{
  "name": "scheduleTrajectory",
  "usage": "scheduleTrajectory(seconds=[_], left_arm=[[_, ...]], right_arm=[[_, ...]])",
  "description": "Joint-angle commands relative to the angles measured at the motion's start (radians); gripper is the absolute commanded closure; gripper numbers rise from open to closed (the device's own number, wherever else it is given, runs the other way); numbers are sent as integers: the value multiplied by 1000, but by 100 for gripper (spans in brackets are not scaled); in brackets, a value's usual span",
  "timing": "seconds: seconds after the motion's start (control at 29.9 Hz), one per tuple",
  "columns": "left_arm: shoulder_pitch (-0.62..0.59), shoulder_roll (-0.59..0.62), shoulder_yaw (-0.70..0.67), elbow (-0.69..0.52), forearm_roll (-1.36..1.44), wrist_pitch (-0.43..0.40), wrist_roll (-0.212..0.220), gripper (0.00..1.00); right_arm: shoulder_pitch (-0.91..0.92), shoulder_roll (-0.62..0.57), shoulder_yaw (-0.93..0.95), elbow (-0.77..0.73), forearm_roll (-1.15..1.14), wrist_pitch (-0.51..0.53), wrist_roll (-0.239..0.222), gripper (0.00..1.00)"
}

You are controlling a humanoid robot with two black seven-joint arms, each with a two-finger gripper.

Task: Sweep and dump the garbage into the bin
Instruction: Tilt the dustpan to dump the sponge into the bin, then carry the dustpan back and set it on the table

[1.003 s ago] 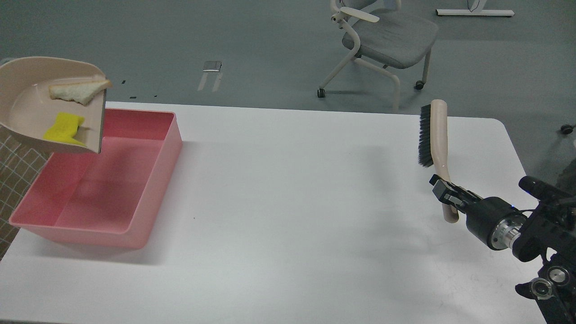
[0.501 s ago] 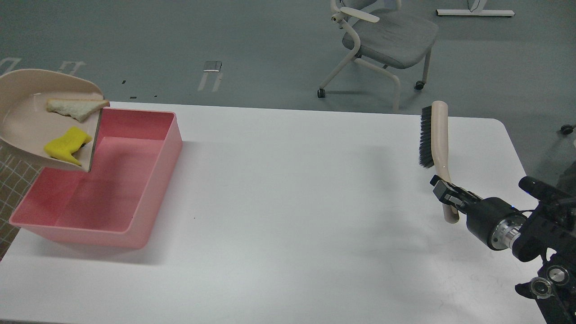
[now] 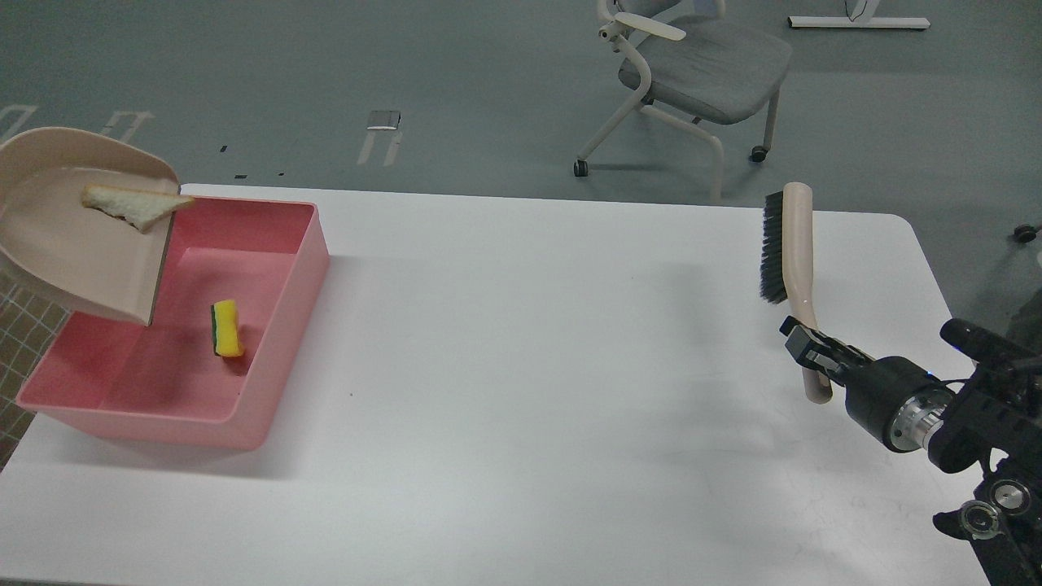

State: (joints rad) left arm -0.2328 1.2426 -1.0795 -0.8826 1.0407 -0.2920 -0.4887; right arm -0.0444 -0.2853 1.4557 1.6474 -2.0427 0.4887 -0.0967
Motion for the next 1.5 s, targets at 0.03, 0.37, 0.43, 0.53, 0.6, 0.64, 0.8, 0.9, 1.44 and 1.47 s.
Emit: scheduleTrajectory(seconds=[0.03, 0.37, 0.43, 0.53, 0.6, 0.64, 0.8, 0.9, 1.44, 1.47], left_arm=[[7, 31, 10, -61, 54, 106, 0, 84], [73, 116, 23, -182, 68, 198, 0, 83], [75, 118, 23, -184, 68, 203, 0, 83], [73, 123, 20, -184, 52, 203, 0, 83], [73, 121, 15, -179, 18, 203, 0, 83], [73, 121, 10, -179, 4, 202, 0, 84], [59, 127, 3, -179, -246, 137, 0, 86], [55, 130, 3, -179, -362, 47, 0, 86], [-25, -35, 10, -383, -482, -90, 0, 85], [-26, -41, 10, -401, -482, -85, 0, 85]], right_arm=[[0, 0, 0, -1, -1, 0, 0, 100], [0, -2, 3, -14, -1, 0, 0, 100], [0, -3, 3, -14, -1, 0, 0, 100], [0, -2, 5, -14, -1, 0, 0, 100], [0, -2, 6, -14, -1, 0, 0, 100], [0, -2, 6, -14, -1, 0, 0, 100], [0, -2, 8, -12, -1, 0, 0, 100], [0, 0, 8, -12, -1, 0, 0, 100], [21, 6, 6, -8, 1, 0, 0, 100], [21, 6, 6, -8, 1, 0, 0, 100]])
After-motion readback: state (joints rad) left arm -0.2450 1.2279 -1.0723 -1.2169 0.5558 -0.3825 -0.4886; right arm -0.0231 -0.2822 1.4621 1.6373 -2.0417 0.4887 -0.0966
